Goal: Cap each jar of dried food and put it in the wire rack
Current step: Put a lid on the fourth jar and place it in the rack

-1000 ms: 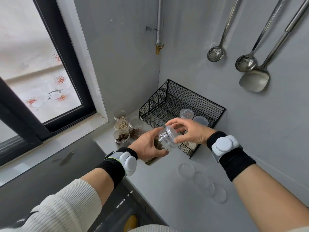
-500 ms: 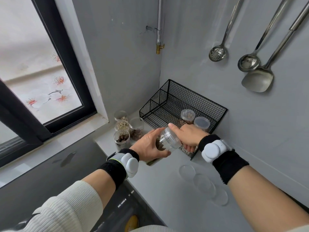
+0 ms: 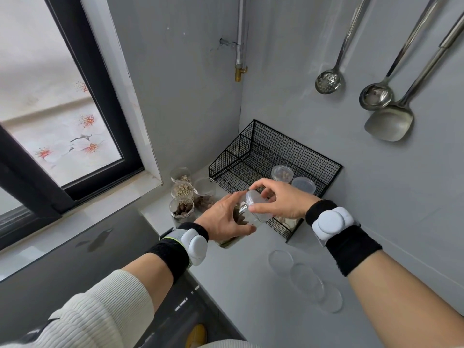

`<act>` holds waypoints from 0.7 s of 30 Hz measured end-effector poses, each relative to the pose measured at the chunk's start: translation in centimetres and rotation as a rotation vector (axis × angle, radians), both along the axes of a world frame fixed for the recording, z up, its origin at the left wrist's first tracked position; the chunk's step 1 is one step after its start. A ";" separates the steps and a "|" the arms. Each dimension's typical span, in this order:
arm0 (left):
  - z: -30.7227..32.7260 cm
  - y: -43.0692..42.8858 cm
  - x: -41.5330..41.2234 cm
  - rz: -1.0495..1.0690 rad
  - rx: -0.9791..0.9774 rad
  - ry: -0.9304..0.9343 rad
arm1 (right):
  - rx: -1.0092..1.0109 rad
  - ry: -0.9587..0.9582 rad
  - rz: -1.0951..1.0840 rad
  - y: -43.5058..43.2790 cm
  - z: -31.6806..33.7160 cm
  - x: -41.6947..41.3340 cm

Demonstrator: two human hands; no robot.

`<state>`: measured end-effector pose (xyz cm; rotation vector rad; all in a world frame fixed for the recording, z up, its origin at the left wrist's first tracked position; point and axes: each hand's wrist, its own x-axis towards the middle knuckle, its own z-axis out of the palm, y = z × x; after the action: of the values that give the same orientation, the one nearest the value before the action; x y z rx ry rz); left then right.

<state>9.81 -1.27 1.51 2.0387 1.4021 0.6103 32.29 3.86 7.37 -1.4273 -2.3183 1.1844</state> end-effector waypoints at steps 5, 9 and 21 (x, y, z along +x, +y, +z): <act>-0.1 -0.1 0.2 -0.025 0.014 -0.029 | -0.065 -0.023 -0.090 -0.4 0.3 -0.8; -0.2 0.0 0.5 -0.036 0.009 0.009 | -0.025 -0.274 -0.188 -0.7 0.0 -1.7; 0.0 0.6 0.3 -0.007 0.021 0.019 | -0.088 -0.156 -0.127 0.7 0.7 -0.7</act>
<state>10.09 -0.70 1.51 2.0702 1.4041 0.6071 31.58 4.58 8.12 -1.7275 -2.2577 1.1916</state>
